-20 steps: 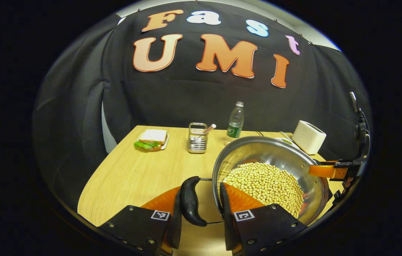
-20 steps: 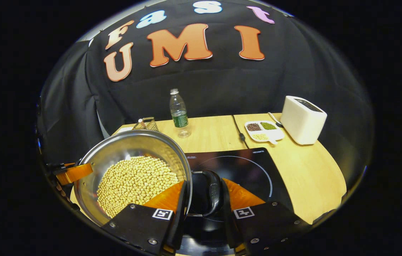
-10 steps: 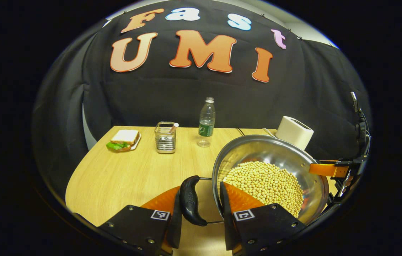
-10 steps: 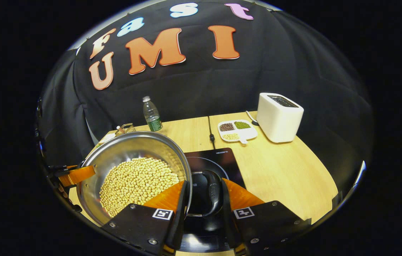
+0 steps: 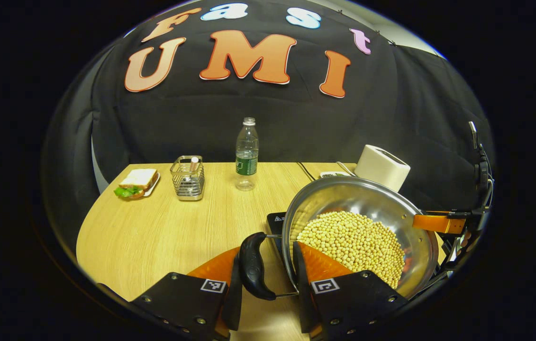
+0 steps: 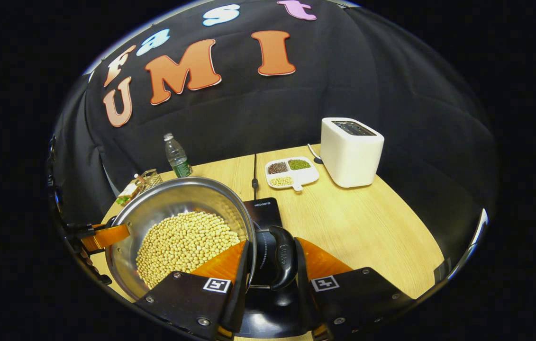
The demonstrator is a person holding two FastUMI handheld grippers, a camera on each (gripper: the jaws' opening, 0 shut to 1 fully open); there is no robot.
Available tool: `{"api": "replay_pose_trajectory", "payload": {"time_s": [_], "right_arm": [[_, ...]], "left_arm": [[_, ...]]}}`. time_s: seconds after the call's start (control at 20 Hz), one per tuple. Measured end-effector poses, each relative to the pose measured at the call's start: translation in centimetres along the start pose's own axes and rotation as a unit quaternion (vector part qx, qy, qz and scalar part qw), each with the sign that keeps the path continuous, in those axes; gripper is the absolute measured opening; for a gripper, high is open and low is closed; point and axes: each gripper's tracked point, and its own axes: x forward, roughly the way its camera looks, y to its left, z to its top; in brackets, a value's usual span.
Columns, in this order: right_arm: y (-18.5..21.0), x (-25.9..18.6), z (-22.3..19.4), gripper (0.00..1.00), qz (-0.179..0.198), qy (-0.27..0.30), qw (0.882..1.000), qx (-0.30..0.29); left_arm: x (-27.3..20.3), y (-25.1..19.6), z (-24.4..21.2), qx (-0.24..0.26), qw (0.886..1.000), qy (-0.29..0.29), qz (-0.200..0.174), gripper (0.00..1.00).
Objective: First push the handle of the pot to place it horizontally, then grasp the pot with both hands and set it on the induction cooktop.
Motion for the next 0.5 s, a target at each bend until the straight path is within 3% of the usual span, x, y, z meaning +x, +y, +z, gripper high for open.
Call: {"api": "replay_pose_trajectory", "payload": {"time_s": [0.05,0.1,0.5], "right_arm": [[-0.4,0.1,-0.1,0.43,0.0,0.002,1.0,0.003],[-0.7,0.3,0.0,0.48,0.0,0.004,1.0,0.005],[-1.6,1.7,-0.5,0.48,0.004,0.018,1.0,0.02]], "left_arm": [[0.3,-0.2,0.0,0.0,1.0,0.002,-0.001,0.5],[0.6,-0.5,0.0,-0.001,1.0,0.003,-0.002,0.5],[2.6,-1.1,-0.7,-0.011,1.0,0.022,-0.006,0.5]]}}
